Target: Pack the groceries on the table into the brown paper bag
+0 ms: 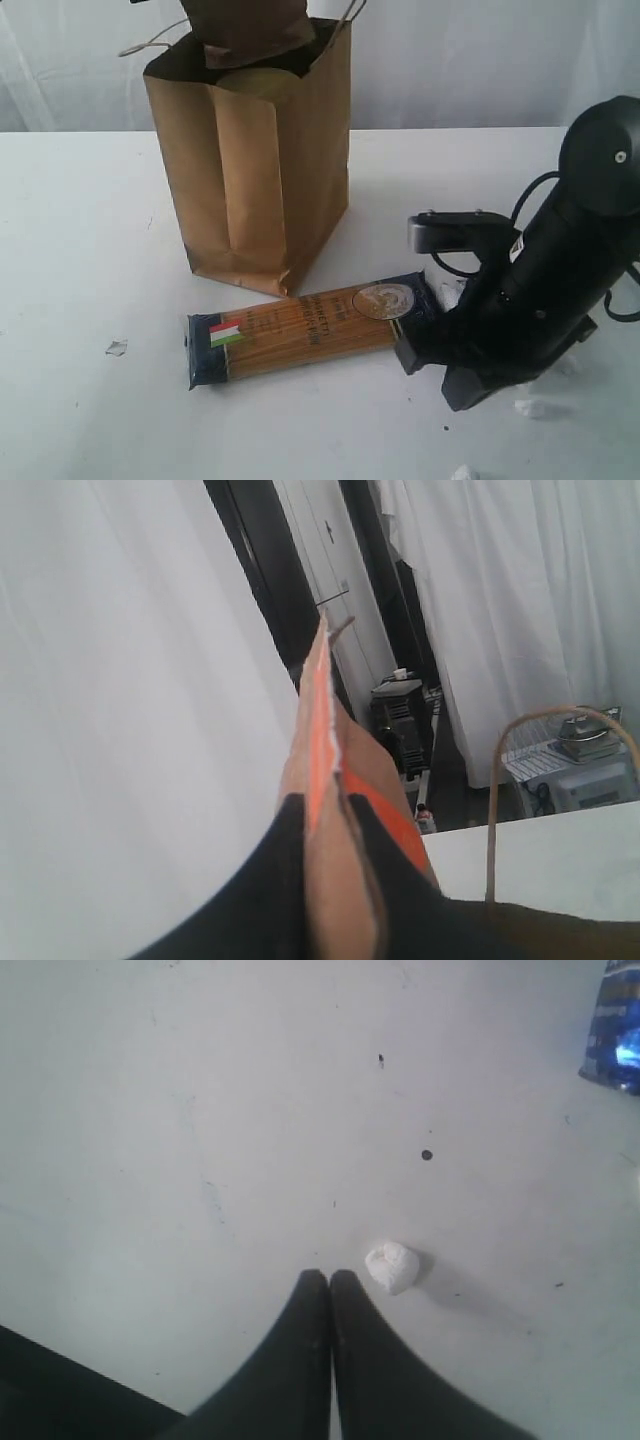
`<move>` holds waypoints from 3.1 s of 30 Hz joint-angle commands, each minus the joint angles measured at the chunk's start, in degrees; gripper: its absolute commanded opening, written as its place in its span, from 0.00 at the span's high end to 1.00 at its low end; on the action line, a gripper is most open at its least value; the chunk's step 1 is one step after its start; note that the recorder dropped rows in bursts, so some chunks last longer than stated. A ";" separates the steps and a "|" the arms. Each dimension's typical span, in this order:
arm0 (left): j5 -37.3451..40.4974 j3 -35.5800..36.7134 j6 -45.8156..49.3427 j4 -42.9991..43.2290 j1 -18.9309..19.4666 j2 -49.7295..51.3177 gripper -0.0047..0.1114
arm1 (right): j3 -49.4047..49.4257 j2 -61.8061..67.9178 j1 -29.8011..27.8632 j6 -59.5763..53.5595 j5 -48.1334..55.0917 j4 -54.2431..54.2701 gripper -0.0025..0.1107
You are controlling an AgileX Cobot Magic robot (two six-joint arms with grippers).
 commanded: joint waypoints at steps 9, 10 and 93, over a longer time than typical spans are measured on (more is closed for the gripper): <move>5.42 -7.72 -3.78 -3.69 -3.27 6.44 0.96 | 3.56 -0.21 -0.49 -0.18 -3.26 0.71 0.98; 5.42 -7.72 -4.28 -3.69 -3.48 6.59 0.96 | 3.56 -0.21 -0.49 -0.18 -3.88 0.71 0.98; -0.76 -5.23 -99.47 73.17 18.64 -25.76 0.96 | 3.56 -0.21 -0.49 -11.24 -4.53 2.08 0.98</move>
